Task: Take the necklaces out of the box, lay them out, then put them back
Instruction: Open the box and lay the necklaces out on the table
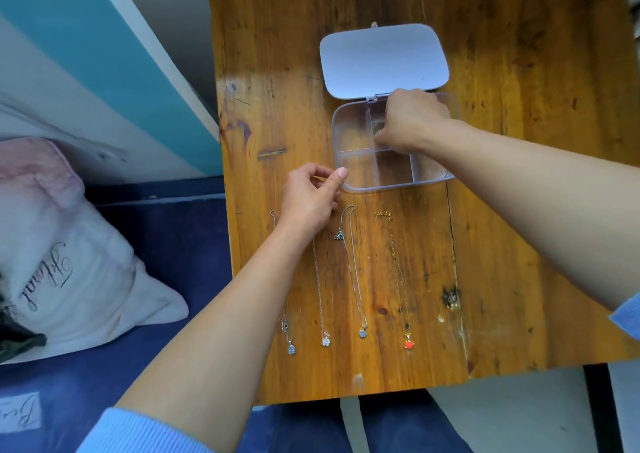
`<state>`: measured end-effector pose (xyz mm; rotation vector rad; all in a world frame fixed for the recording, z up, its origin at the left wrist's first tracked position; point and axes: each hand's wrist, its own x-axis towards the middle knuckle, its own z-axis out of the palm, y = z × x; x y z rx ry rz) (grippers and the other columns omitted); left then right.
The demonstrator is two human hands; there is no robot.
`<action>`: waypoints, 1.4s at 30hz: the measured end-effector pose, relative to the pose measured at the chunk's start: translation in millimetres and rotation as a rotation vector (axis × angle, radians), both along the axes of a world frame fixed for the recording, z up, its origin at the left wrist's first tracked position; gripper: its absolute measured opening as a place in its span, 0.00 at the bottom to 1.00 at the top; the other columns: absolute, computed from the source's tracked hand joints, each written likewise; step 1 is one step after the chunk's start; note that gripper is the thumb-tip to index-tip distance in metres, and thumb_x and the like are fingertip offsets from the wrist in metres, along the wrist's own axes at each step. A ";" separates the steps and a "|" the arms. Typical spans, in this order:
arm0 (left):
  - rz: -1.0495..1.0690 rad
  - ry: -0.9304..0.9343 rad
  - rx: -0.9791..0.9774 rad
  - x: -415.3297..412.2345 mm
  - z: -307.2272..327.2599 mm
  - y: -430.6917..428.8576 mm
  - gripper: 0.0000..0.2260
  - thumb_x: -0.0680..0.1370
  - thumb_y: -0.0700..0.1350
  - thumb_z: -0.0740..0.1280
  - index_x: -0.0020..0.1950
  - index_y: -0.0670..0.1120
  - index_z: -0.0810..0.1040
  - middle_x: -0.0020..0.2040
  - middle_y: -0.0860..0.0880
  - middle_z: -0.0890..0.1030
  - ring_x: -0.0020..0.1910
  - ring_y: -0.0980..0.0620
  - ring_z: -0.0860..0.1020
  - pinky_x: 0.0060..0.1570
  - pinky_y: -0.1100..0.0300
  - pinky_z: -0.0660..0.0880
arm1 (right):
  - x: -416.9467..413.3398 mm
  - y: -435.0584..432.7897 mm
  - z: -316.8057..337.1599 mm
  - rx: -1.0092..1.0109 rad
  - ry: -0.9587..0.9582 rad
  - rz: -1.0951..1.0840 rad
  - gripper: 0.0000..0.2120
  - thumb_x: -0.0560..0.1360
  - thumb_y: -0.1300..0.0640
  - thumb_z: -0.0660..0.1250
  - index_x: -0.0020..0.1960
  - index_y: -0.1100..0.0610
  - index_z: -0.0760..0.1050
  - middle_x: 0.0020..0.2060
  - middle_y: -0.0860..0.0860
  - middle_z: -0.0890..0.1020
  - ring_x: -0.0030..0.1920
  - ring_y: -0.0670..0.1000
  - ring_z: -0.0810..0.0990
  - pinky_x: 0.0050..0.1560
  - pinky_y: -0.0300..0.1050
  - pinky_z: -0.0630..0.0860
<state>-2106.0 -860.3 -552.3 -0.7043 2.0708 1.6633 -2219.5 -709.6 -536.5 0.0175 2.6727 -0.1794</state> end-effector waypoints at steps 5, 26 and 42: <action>0.042 -0.002 -0.014 2.7 -0.7 -15.0 0.09 0.77 0.49 0.70 0.48 0.43 0.78 0.37 0.46 0.81 0.32 0.51 0.77 0.24 0.68 0.71 | 8.7 2.2 10.7 -0.415 0.128 -0.153 0.09 0.70 0.55 0.67 0.35 0.59 0.79 0.33 0.55 0.82 0.37 0.53 0.80 0.35 0.43 0.73; -0.648 0.402 -0.752 -48.9 10.0 -21.4 0.15 0.78 0.46 0.65 0.64 0.52 0.77 0.56 0.45 0.77 0.59 0.42 0.73 0.52 0.50 0.67 | 57.3 3.0 31.9 -1.357 -0.472 -1.052 0.06 0.73 0.65 0.66 0.47 0.56 0.77 0.35 0.49 0.83 0.33 0.45 0.80 0.25 0.33 0.71; -0.720 0.340 -0.488 -73.4 22.3 0.8 0.06 0.68 0.45 0.64 0.42 0.48 0.78 0.37 0.51 0.78 0.42 0.46 0.77 0.39 0.53 0.76 | 66.8 36.9 40.7 -1.582 -0.491 -1.121 0.08 0.73 0.62 0.63 0.47 0.53 0.79 0.37 0.47 0.81 0.36 0.46 0.79 0.28 0.35 0.68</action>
